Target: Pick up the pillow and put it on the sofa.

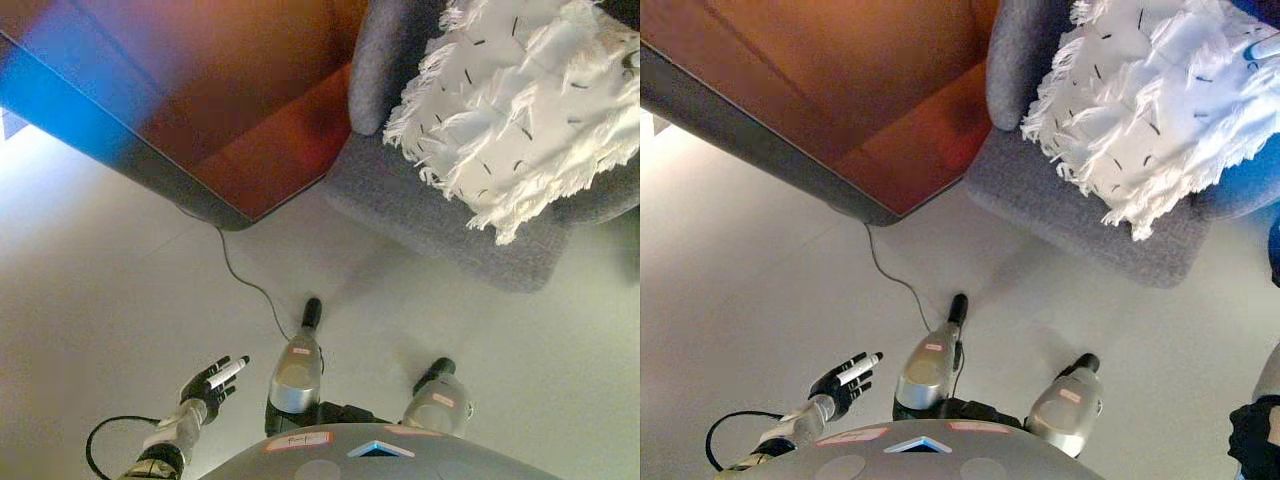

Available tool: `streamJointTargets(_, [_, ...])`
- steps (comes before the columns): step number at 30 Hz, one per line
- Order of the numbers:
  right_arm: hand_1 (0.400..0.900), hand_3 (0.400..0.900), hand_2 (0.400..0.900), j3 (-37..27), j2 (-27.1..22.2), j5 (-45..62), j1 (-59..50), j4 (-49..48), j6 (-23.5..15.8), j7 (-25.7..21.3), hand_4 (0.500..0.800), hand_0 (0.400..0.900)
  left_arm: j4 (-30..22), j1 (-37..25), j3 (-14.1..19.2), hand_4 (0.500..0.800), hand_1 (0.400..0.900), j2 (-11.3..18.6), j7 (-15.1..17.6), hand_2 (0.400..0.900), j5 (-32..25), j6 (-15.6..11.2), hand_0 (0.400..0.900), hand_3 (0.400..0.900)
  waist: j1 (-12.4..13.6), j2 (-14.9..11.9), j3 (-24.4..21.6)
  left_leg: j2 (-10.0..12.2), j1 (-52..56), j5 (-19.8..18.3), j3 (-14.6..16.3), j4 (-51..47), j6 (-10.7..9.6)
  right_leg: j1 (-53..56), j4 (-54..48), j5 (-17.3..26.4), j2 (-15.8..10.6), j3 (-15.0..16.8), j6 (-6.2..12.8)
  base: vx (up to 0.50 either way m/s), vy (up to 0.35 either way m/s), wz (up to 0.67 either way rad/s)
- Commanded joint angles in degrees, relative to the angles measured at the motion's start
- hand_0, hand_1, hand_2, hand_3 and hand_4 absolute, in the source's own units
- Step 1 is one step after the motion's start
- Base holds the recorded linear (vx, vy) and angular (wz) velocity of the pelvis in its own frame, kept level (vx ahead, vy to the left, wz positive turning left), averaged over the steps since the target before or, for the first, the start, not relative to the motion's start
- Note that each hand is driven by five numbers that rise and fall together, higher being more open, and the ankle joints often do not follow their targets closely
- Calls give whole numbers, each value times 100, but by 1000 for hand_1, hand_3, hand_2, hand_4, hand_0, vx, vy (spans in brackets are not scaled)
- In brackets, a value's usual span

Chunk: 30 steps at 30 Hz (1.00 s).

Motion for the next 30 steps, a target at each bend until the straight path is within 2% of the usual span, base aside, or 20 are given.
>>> streamJointTargets(1, [900,900,900,628,-585,-284,-784,-68,-201,-229,800,900,271,93,-413,800,900,313,269,900,33,-18,900,900,-13,-296,-583,473,384,156,-87,112,-26,248,-545,159,309,-99,-423,86,-24,-12])
streamJointTargets(5, [900,900,900,546,-624,-227,-603,-78,-123,-102,800,900,379,100,-398,800,900,326,413,900,198,22,900,900,-18,-493,-729,524,502,96,-30,175,-47,571,-808,224,424,-147,-418,89,-38,-9])
streamJointTargets(7, [900,900,900,551,-673,-178,-541,-93,-116,-69,800,900,404,152,-390,800,900,380,379,900,257,14,900,900,-16,-559,-786,550,542,87,-2,173,-69,695,-939,259,460,-185,-416,32,-21,-2])
streamJointTargets(11, [900,900,900,329,-856,76,-89,-240,-317,-99,800,900,555,449,-304,800,900,409,105,900,644,-396,900,900,20,-696,-862,535,611,49,81,115,-92,929,-1387,469,518,-246,-339,-27,15,-5])
streamJointTargets(14, [900,900,900,95,-851,193,322,-411,-498,-101,800,900,582,490,-309,800,900,383,120,900,782,-499,900,900,-5,-783,-916,517,695,-1,191,40,-95,1057,-1665,621,540,-255,-267,-17,39,-14])
streamJointTargets(19, [900,900,900,-847,-772,783,1654,-1035,-689,-163,800,900,492,392,-286,800,900,426,224,900,914,-504,900,900,-193,-930,-1027,458,909,-279,489,-99,-56,1198,-2085,915,513,-215,-83,-17,48,-19])
streamJointTargets(24, [900,900,900,-2338,-273,1550,3491,-1671,-953,-473,800,900,470,170,-167,800,900,412,216,900,911,-456,900,900,-475,-933,-1098,456,1081,-392,750,-192,-16,1248,-2313,1078,481,-116,47,-63,85,-15])
streamJointTargets(27, [900,900,900,-3080,437,1824,4619,-1853,-1243,-535,800,900,857,-343,-26,800,900,498,97,900,894,-315,900,900,-730,-921,-1142,434,1182,-475,910,-197,22,1259,-2425,1169,457,30,120,-49,116,-27])
streamJointTargets(29, [900,900,900,-3304,970,1756,5180,-1907,-1334,-477,800,900,977,-632,-27,800,900,539,181,900,812,-241,900,900,-863,-908,-1182,404,1254,-532,1016,-214,61,1263,-2501,1216,444,118,161,-61,124,-26])
streamJointTargets(30, [900,900,900,-3369,1324,1706,5565,-1945,-1401,-569,800,900,974,-727,-12,800,900,515,342,900,812,-330,900,900,-924,-898,-1176,390,1323,-571,1068,-231,82,1284,-2518,1224,450,165,174,-47,68,-14])
